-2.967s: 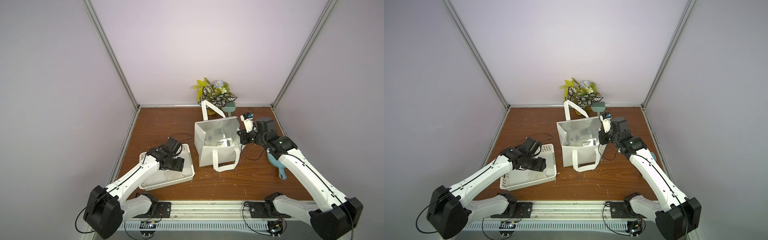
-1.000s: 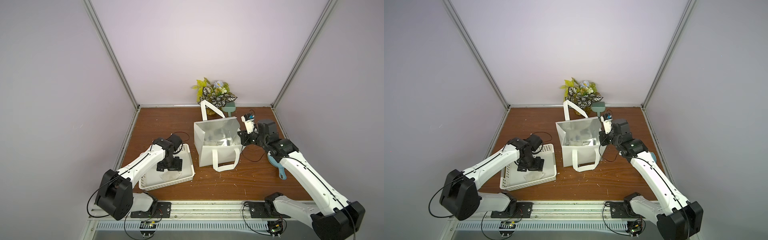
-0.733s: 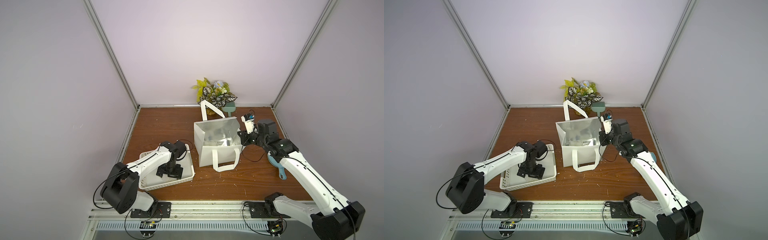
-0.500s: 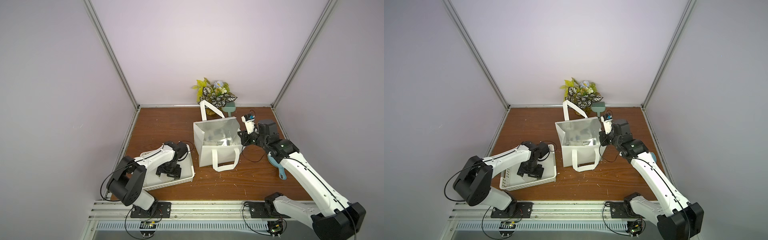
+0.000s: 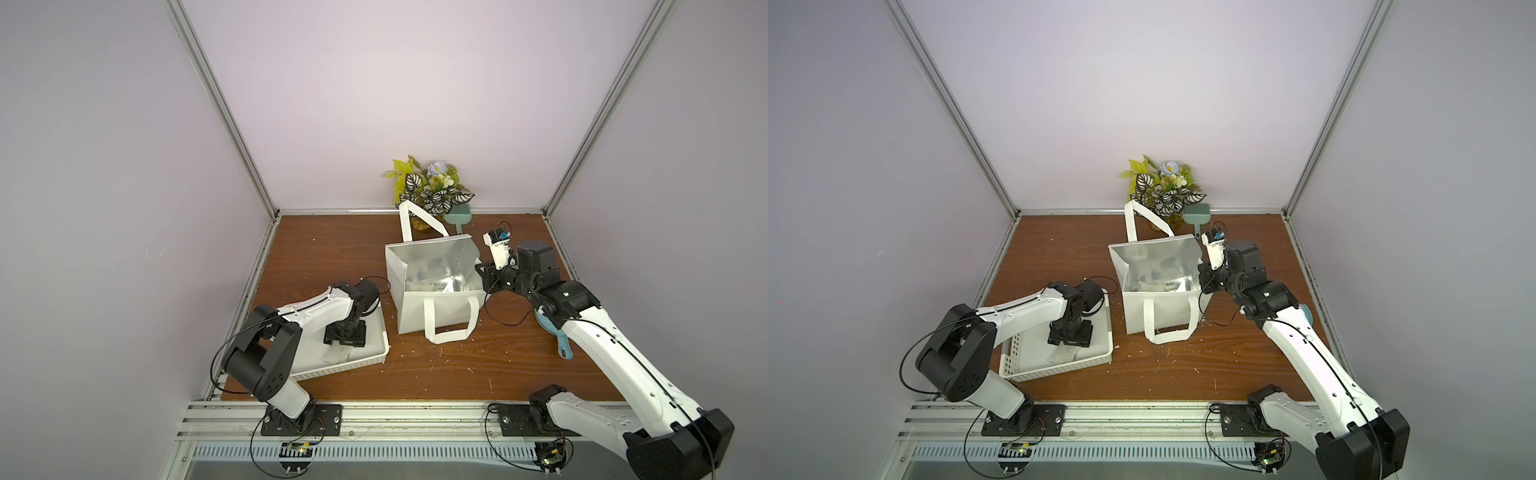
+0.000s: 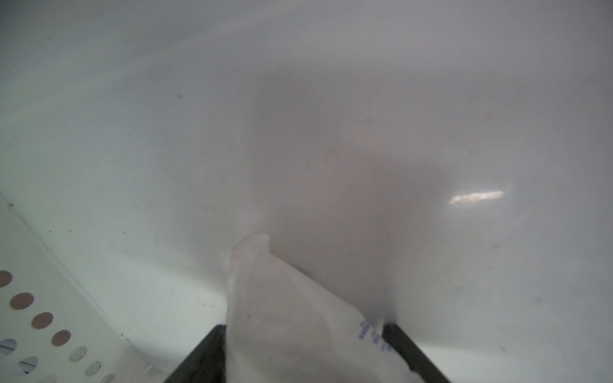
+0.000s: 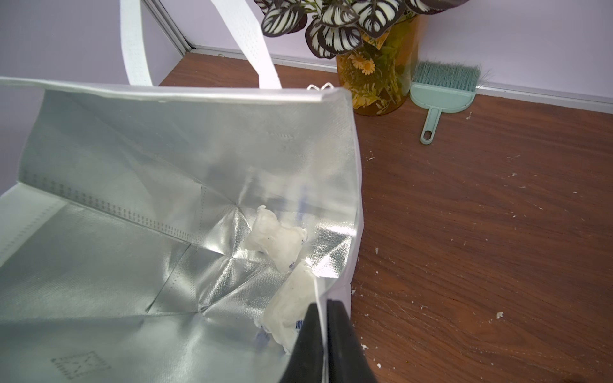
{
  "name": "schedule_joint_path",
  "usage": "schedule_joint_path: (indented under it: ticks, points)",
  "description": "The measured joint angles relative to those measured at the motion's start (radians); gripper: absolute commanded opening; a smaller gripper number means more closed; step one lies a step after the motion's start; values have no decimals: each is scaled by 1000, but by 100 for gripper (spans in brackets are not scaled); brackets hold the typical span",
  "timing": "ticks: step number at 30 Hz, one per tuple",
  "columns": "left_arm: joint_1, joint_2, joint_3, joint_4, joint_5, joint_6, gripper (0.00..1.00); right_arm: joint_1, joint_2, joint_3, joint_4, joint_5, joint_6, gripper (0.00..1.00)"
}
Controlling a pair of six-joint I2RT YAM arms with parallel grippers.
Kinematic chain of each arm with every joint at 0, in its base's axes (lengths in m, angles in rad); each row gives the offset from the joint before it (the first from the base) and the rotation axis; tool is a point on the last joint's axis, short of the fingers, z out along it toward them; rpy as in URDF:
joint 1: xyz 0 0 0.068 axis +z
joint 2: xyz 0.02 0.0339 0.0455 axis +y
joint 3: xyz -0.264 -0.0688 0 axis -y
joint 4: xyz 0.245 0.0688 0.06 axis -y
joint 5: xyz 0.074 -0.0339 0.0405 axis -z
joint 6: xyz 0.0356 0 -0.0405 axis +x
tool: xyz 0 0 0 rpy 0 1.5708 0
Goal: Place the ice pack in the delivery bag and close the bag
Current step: Pick up the ice pack from the bin, then place the ice pack in the delivery bag.
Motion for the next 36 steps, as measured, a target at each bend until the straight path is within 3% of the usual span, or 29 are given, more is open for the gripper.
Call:
schedule_joint_path:
  ticks: [3,6,9,11,12,22,28,36]
  points:
    - [18,-61,-51,21,41,0,81,0,0,0,0,0,0,10]
    - [26,-103,-100,29,87,9,80,0,4,0,0,-3,0,10]
    - [29,-116,-123,28,119,22,65,0,10,0,2,-5,0,11]
    - [29,-116,-123,26,131,21,43,0,15,0,2,-6,0,10]
    - [29,-116,-122,24,131,24,38,0,17,0,3,-7,0,11]
    - [35,-120,-56,16,78,19,30,0,22,0,8,-6,2,10]
    - [54,-213,122,-10,41,24,27,0,23,2,8,-3,2,10]
    - [24,-283,534,-12,21,146,27,0,37,10,6,-3,5,10]
